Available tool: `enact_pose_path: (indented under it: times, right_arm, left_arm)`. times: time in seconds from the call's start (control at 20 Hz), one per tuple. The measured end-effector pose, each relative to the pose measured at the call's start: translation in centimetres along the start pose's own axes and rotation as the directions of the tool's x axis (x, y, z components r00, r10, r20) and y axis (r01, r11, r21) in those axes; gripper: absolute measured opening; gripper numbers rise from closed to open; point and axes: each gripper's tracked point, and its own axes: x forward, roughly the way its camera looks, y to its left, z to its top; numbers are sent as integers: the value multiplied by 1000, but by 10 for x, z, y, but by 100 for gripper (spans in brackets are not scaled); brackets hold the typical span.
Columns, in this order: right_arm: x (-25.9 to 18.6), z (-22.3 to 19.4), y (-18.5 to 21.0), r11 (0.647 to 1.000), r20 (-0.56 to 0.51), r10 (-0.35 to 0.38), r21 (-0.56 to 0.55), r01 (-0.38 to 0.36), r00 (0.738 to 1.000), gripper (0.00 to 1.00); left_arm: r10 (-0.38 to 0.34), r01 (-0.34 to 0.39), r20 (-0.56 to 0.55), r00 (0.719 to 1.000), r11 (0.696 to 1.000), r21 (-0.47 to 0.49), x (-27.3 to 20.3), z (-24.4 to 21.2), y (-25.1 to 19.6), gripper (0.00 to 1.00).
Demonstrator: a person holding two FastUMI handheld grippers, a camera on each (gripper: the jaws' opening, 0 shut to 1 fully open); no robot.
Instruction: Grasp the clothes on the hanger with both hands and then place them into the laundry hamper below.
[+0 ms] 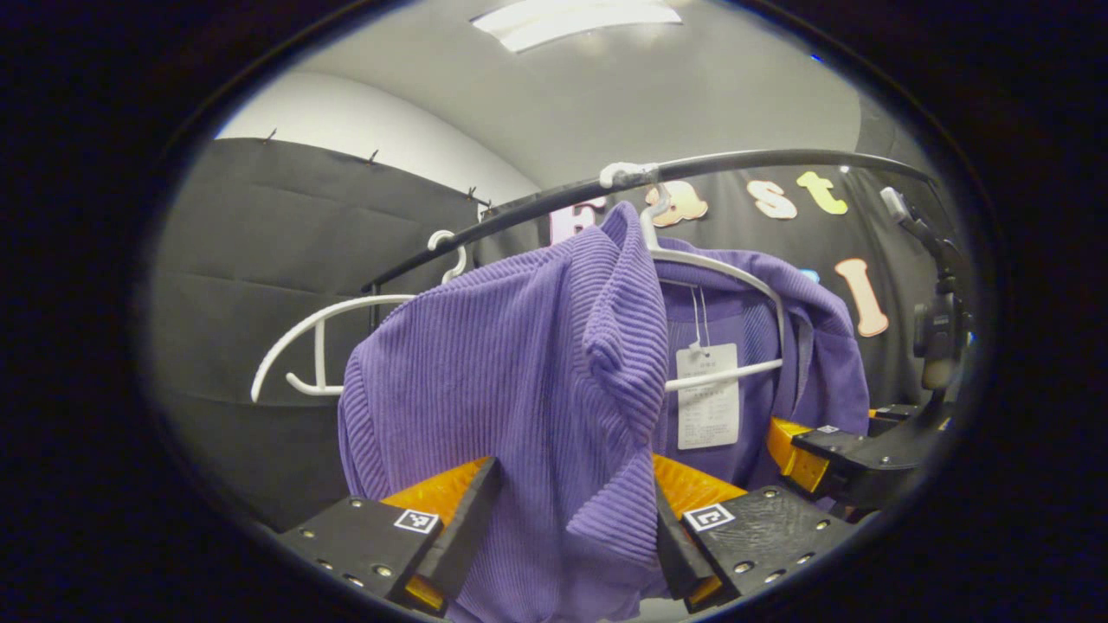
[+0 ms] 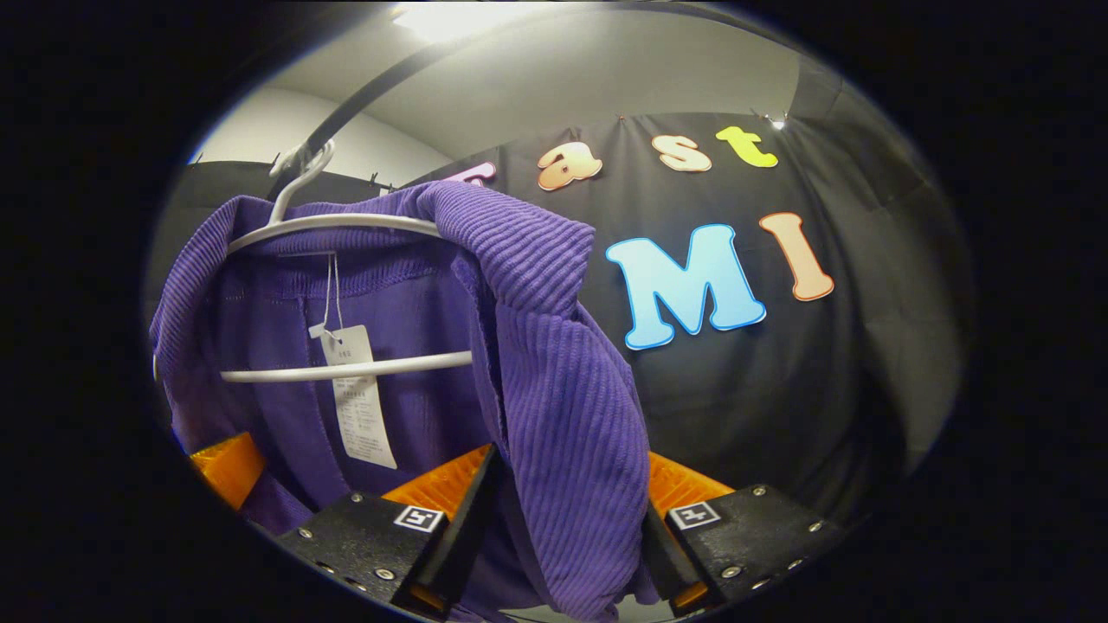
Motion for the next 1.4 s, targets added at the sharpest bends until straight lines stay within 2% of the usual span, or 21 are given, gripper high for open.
enact_pose_path:
  times: [0.05,0.1,0.15,0.2,0.25,0.3,0.4,0.5,0.55,0.6,0.65,0.7,0.8,0.95,1.0,1.05,1.15,1.2,1.25,1.3,1.4]
  right_arm:
    - [-1,0,3,1000,0,2,2,-2,1000,74]
    - [-4,2,6,1000,7,13,7,-13,1000,58]
    - [-9,4,9,1000,19,20,4,-20,1000,48]
    - [-14,8,7,1000,33,3,-10,-3,999,27]
    - [-19,12,5,1000,49,-9,-20,10,999,19]
    - [-23,15,10,1000,57,6,-19,-5,998,8]
    - [-28,22,19,999,69,45,-25,-43,997,6]
    - [-31,36,15,997,114,41,-67,-33,993,5]
    - [-32,44,13,996,138,36,-91,-24,990,5]
    - [-35,53,12,994,164,30,-111,-12,986,4]
    - [-42,61,13,991,186,31,-131,-7,982,4]
    - [-48,69,15,988,205,32,-153,0,978,4]
    - [-61,86,19,981,250,31,-193,18,968,4]
    - [-67,109,11,971,323,6,-228,72,946,4]
    - [-67,114,10,970,336,0,-228,81,942,4]
    - [-69,118,9,970,349,-7,-224,91,937,4]
    - [-73,130,2,967,383,-29,-222,122,923,4]
    - [-73,138,-2,964,404,-37,-226,138,914,4]
    - [-72,142,-7,961,418,-44,-230,152,907,4]
    - [-70,148,-11,959,429,-51,-232,165,902,4]
    - [-68,157,-20,954,443,-77,-227,195,893,4]
  left_arm:
    - [-9,9,-8,1000,1000,-16,-1,-1,-1,77]
    - [-14,14,-13,1000,1000,-27,-4,-1,0,61]
    - [-15,14,-16,1000,999,-31,-6,-1,2,61]
    - [-23,23,-17,1000,999,-37,-8,-1,4,61]
    - [-21,21,-16,1000,999,-37,-12,1,6,71]
    - [-40,39,-17,999,998,-49,-10,0,6,60]
    - [-69,68,-17,997,996,-58,-19,5,4,40]
    - [-51,51,2,999,998,-48,-13,7,10,22]
    - [-69,69,9,998,996,-53,-13,11,6,9]
    - [-61,62,19,998,997,-49,-17,14,8,14]
    - [-35,36,31,999,998,-42,-22,19,16,8]
    - [-41,43,44,998,998,-46,-27,24,17,2]
    - [-50,52,58,997,998,-30,-41,32,18,0]
    - [-23,22,75,997,1000,13,-51,46,32,7]
    - [-23,21,78,997,1000,23,-54,49,34,7]
    - [-20,17,82,996,999,34,-57,54,39,0]
    - [-14,8,110,994,998,57,-65,70,53,0]
    - [-5,-4,125,992,997,72,-69,78,61,7]
    - [5,-18,142,990,996,85,-70,86,70,2]
    - [17,-31,154,988,995,92,-72,92,77,7]
    - [50,-70,178,983,992,107,-73,104,94,2]
